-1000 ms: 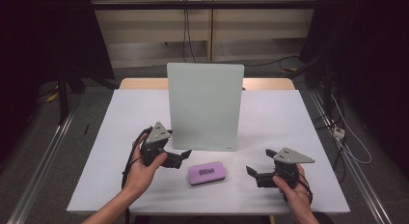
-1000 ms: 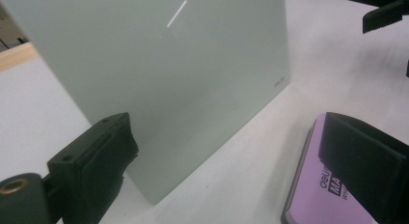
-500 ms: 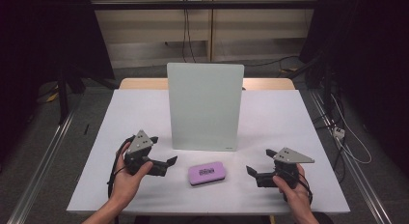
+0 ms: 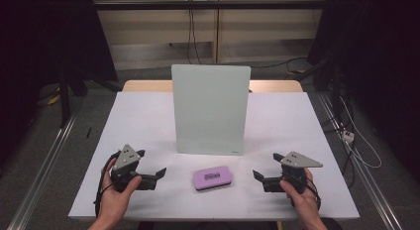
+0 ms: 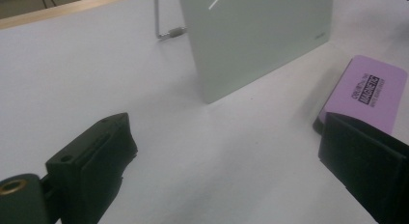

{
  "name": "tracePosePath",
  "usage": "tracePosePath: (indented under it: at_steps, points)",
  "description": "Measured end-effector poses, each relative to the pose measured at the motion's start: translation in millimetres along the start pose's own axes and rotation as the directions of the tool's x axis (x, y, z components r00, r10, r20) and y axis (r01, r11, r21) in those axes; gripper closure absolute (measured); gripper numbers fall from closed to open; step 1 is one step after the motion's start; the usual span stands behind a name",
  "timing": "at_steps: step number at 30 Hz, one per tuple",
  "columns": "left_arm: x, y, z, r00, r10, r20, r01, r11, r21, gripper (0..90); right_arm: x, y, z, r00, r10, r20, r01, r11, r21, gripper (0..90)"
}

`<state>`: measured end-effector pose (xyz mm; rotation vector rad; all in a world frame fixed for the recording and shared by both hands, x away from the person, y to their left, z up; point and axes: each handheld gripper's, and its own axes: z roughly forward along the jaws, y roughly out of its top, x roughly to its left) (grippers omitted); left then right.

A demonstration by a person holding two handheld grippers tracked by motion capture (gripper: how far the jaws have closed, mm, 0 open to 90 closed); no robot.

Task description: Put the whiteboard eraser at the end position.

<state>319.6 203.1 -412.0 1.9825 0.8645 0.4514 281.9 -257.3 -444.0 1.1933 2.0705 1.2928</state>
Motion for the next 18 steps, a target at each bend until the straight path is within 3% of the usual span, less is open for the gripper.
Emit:
tracePosePath:
  at_steps: [4, 12, 18]
  points:
    - [4.4, -10.9, -1.5, 0.9996, -0.027, -0.004, 0.027, 0.9989, -0.038, 5.1, 0.4, 0.0, -0.6, 1.0, 0.003, 0.0, -0.003, 1.0, -0.002, 3.8]
    - [9.8, -27.0, -3.8, 0.9951, -0.099, -0.007, 0.098, 0.9938, -0.052, 5.1, 0.5, -0.3, -1.2, 1.0, -0.004, -0.002, 0.004, 1.0, -0.001, 3.8]
    - [12.4, -25.8, -6.1, 0.9953, -0.097, -0.009, 0.096, 0.9931, -0.067, 5.0, -0.6, -0.4, -0.3, 1.0, -0.003, -0.001, 0.003, 1.0, 0.003, 3.9]
